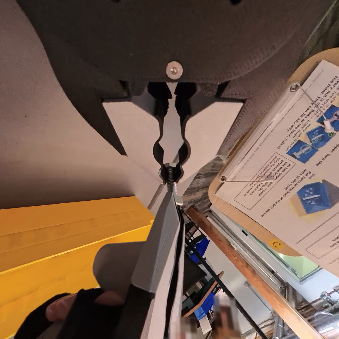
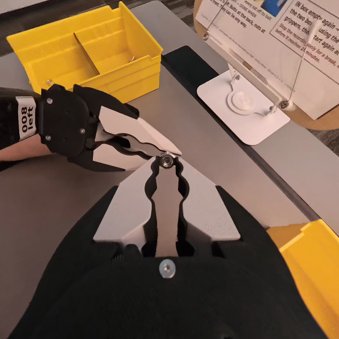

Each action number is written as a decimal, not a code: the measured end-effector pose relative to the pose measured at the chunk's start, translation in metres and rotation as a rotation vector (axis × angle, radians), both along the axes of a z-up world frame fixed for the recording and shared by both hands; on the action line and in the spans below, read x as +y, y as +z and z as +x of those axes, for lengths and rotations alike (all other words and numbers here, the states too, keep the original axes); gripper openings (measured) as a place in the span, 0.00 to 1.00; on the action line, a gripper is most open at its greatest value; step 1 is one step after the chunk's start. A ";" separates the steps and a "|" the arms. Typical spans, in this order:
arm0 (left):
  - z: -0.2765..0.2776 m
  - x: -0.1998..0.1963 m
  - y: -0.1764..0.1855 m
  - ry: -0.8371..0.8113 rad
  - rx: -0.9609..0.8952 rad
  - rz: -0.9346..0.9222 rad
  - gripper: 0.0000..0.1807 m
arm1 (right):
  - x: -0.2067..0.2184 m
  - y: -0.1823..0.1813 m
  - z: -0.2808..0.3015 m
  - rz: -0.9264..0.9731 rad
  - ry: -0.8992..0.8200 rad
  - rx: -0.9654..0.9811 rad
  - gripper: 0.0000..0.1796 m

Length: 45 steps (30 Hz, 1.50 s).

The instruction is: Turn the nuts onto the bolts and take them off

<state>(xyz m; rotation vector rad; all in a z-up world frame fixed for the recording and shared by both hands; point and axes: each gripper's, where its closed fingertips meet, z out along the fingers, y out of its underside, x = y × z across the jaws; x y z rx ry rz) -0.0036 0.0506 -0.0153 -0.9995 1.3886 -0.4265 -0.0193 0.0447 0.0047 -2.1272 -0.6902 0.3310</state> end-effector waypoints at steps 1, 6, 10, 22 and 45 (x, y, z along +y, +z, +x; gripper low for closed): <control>0.000 0.001 -0.001 0.002 0.003 -0.014 0.04 | 0.001 -0.001 0.000 0.003 -0.006 -0.006 0.09; 0.000 0.001 0.001 -0.029 -0.017 -0.075 0.04 | -0.007 0.007 -0.008 0.062 0.103 -0.012 0.20; -0.004 0.001 0.011 -0.057 -0.070 -0.128 0.04 | -0.010 0.021 -0.010 0.150 0.153 -0.006 0.24; -0.005 0.004 0.010 -0.047 -0.070 -0.128 0.04 | -0.020 0.004 -0.014 0.087 0.213 -0.088 0.17; -0.004 0.000 0.010 -0.061 -0.068 -0.144 0.04 | -0.025 -0.002 -0.011 0.094 0.238 -0.188 0.18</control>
